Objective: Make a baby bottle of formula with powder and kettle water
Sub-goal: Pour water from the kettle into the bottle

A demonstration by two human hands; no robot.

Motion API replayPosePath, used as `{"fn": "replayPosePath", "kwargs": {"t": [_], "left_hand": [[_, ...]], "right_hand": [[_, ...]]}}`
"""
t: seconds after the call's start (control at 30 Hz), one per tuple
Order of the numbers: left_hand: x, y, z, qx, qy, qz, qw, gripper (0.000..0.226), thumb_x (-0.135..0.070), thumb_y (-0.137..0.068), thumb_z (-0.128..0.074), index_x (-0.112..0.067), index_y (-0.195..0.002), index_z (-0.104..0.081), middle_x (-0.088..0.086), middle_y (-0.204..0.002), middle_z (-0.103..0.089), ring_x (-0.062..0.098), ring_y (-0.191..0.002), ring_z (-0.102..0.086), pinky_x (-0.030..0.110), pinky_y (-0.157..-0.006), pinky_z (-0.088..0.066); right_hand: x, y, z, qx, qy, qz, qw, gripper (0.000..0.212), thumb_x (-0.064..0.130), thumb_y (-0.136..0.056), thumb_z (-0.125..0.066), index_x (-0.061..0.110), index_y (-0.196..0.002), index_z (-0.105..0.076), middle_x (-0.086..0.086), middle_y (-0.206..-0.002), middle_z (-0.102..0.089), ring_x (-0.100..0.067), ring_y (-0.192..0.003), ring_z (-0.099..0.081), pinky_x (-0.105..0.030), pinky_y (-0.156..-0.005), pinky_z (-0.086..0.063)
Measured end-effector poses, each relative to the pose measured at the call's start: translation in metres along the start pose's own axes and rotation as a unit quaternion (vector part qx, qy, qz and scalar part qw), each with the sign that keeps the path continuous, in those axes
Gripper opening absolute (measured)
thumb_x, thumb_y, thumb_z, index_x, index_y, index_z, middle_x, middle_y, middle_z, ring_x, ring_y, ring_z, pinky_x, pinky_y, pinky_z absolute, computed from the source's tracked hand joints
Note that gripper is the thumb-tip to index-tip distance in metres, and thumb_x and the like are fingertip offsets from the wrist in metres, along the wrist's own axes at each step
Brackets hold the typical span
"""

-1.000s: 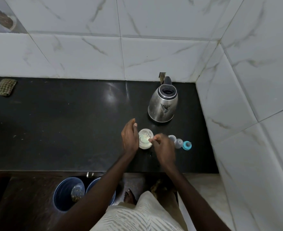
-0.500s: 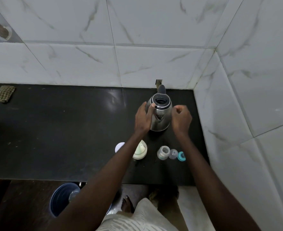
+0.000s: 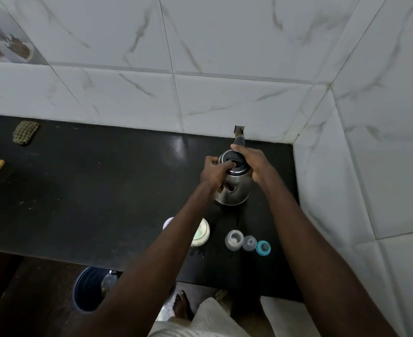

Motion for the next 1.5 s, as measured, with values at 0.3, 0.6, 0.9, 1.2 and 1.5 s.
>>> {"fn": "replayPosePath", "kwargs": {"t": [0.3,0.6,0.9,1.2,1.5], "left_hand": [[0.030,0.022,-0.007,0.007,0.084,-0.017,0.996,0.062,-0.035,-0.058,-0.087,-0.031,-0.106,-0.049,0.010,-0.109,-0.071,0.040,-0.075,-0.075,0.032,-0.048,-0.045],[0.053,0.055,-0.002,0.011,0.108,-0.074,0.991,0.057,-0.024,-0.067,-0.090,-0.029,-0.111,-0.054,0.003,-0.111,-0.070,0.034,-0.084,-0.076,0.064,-0.071,-0.060],[0.073,0.078,0.003,0.027,0.142,-0.128,0.981,0.060,-0.012,-0.073,-0.088,-0.022,-0.121,-0.054,0.011,-0.120,-0.067,0.029,-0.106,-0.072,0.059,-0.085,-0.060],[0.092,0.085,0.003,0.026,0.149,-0.157,0.976,0.063,-0.014,-0.071,-0.088,-0.021,-0.123,-0.053,0.012,-0.122,-0.067,0.028,-0.114,-0.068,0.057,-0.098,-0.055],[0.107,0.084,0.000,0.016,0.140,-0.165,0.976,0.066,-0.011,-0.070,-0.088,-0.019,-0.125,-0.053,0.015,-0.134,-0.060,0.033,-0.123,-0.063,0.061,-0.102,-0.051]], "right_hand": [[-0.018,0.019,0.014,0.014,-0.015,0.052,0.998,0.028,0.025,-0.080,-0.087,0.008,-0.102,-0.080,-0.011,-0.089,-0.080,-0.022,-0.077,-0.076,-0.031,-0.069,-0.061],[-0.040,0.051,0.024,0.009,-0.015,0.130,0.991,0.029,0.028,-0.080,-0.087,0.012,-0.104,-0.081,-0.008,-0.094,-0.081,-0.021,-0.084,-0.077,-0.032,-0.075,-0.061],[-0.061,0.073,0.026,0.000,-0.010,0.191,0.982,0.031,0.030,-0.078,-0.087,0.010,-0.100,-0.079,-0.012,-0.097,-0.079,-0.025,-0.086,-0.077,-0.043,-0.082,-0.064],[-0.073,0.083,0.029,0.012,-0.001,0.231,0.973,0.030,0.025,-0.081,-0.086,0.013,-0.108,-0.078,-0.008,-0.106,-0.078,-0.025,-0.094,-0.077,-0.042,-0.086,-0.064],[-0.085,0.086,0.035,0.013,0.013,0.257,0.966,0.042,0.032,-0.079,-0.088,0.016,-0.116,-0.076,-0.003,-0.114,-0.076,-0.021,-0.101,-0.075,-0.047,-0.092,-0.062]]}}
Point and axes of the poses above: each hand's wrist, its own y-axis away from the middle knuckle, its own z-axis out of the back of the hand, x = y × z, the point moved 3 cm from there along -y, towards the middle knuckle
